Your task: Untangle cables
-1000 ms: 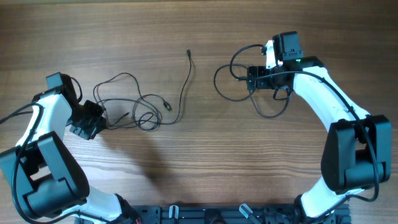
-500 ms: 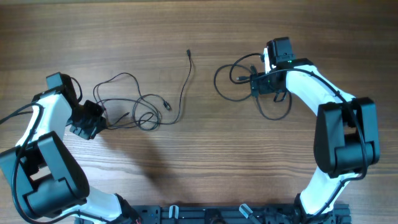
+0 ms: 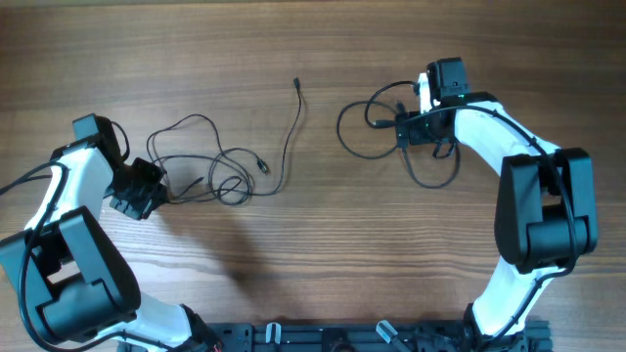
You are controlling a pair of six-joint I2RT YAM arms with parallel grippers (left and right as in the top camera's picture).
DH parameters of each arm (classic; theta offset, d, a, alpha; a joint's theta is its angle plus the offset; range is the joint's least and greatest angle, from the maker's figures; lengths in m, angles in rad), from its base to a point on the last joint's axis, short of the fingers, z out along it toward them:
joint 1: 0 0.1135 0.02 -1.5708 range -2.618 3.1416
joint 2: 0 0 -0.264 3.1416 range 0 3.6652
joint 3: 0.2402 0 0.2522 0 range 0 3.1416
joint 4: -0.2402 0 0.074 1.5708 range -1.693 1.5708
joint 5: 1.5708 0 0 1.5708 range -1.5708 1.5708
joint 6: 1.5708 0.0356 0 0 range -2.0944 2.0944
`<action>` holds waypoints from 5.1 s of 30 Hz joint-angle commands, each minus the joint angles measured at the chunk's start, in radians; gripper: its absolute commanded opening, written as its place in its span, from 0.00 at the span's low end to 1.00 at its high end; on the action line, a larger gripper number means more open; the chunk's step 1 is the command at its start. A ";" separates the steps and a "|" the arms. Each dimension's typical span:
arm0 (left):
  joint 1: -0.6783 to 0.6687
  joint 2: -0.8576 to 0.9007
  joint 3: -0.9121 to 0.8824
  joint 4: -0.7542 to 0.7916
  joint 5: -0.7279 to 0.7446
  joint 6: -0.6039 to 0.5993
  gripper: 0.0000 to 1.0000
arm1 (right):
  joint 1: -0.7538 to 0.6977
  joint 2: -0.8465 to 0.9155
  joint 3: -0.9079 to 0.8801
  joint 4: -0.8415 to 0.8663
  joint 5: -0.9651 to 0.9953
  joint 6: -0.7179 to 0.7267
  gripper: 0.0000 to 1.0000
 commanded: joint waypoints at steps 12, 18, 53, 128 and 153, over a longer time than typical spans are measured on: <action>0.002 0.006 -0.006 -0.001 -0.006 -0.010 0.04 | 0.001 0.108 -0.014 0.006 -0.049 0.045 0.07; 0.002 0.006 -0.006 -0.001 -0.006 -0.010 0.04 | 0.001 0.100 -0.007 -0.019 -0.071 0.071 0.04; 0.002 0.006 -0.006 0.010 -0.006 -0.010 0.04 | -0.638 -0.759 0.039 0.463 0.266 -0.141 0.04; -0.540 -0.074 -0.002 0.136 0.023 0.026 1.00 | 0.012 -0.438 -0.189 -0.090 -0.438 0.342 1.00; -0.514 -0.127 -0.004 0.250 0.152 0.021 1.00 | 0.154 -0.344 -0.448 0.528 -0.344 0.383 0.68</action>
